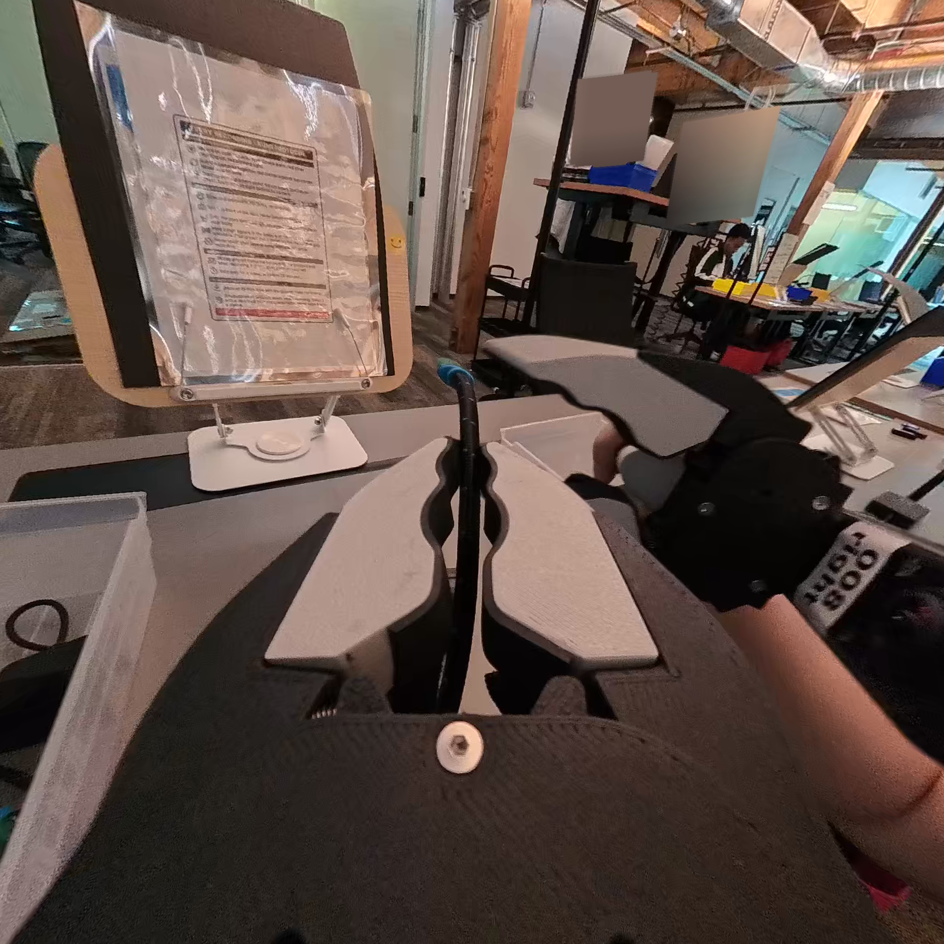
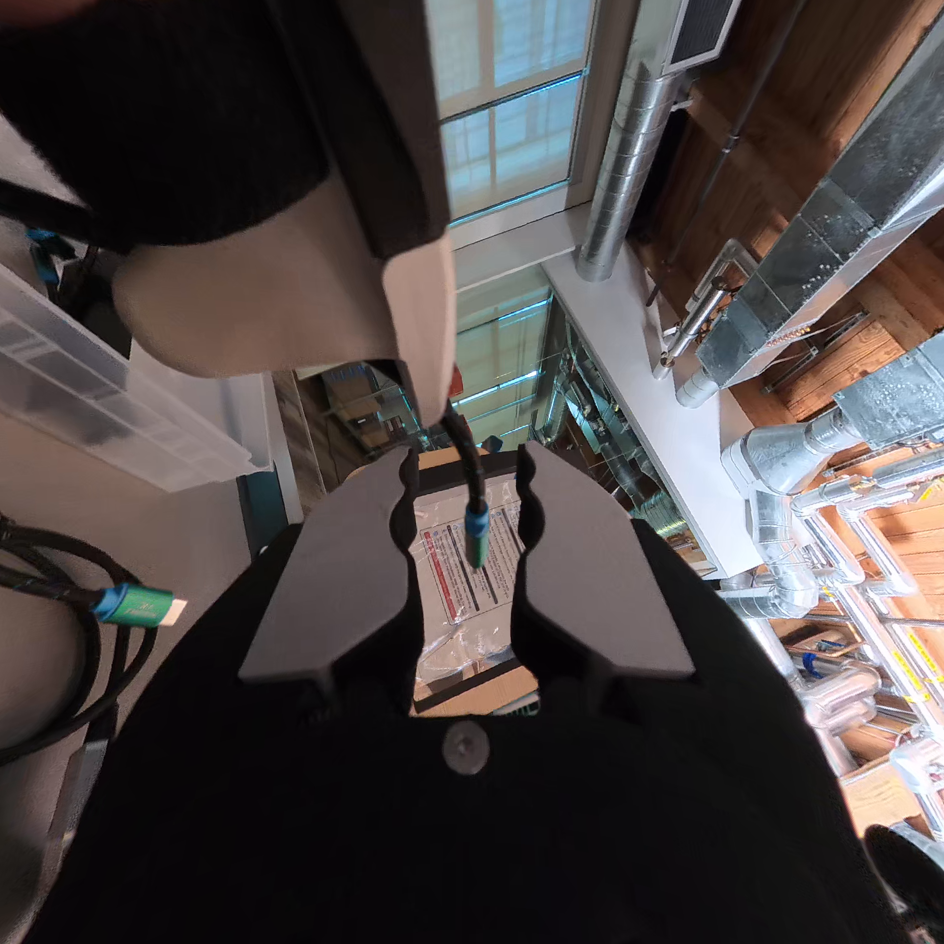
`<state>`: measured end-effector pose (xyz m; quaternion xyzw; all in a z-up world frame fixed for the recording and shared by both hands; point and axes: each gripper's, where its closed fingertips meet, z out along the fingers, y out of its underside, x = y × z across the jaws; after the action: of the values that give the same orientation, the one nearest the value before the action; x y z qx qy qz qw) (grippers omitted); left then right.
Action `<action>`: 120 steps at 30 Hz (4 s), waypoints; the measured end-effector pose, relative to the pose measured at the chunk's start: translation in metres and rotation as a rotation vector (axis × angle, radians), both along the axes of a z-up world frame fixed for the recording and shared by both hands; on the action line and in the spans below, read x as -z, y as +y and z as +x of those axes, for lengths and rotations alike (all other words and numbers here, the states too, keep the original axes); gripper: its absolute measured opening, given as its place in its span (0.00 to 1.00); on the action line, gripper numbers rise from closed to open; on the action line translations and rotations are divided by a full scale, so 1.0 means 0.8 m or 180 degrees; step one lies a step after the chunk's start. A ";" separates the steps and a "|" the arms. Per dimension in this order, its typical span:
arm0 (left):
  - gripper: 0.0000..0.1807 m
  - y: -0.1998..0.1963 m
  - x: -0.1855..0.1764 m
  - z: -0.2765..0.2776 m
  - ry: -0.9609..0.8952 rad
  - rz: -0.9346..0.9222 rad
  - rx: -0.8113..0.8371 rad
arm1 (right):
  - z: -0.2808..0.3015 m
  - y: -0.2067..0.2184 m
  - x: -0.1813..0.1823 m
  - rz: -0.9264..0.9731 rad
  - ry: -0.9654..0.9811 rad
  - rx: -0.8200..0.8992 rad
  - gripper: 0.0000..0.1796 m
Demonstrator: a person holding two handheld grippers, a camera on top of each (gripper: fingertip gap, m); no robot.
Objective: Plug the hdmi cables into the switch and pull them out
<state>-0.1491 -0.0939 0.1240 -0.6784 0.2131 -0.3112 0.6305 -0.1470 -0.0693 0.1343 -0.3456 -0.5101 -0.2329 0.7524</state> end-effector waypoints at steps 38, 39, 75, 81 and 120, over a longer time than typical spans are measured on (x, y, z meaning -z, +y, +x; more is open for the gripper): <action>0.13 -0.092 -0.029 0.048 0.0410 0.2193 0.0815 | 0.056 -0.145 -0.074 -0.2156 0.1806 -0.5009 0.05; 0.12 -0.092 -0.027 0.049 0.0469 0.2163 0.0861 | 0.055 -0.146 -0.074 -0.2179 0.1776 -0.5010 0.04; 0.06 -0.085 0.051 -0.033 0.2131 -0.0574 0.3046 | -0.033 -0.117 0.050 -0.0595 -0.0753 -0.2175 0.12; 0.06 -0.093 0.065 -0.043 0.2347 -0.0902 0.3225 | -0.039 -0.120 0.062 -0.0597 -0.1026 -0.2019 0.10; 0.31 -0.079 -0.004 -0.060 0.0992 -0.0108 0.2826 | 0.042 -0.109 -0.017 -0.1873 0.0502 -0.3005 0.04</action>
<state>-0.1969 -0.1572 0.1274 -0.5705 0.5696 -0.4487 0.3857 -0.1132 -0.1565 0.1483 -0.2915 -0.5951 0.3078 0.6828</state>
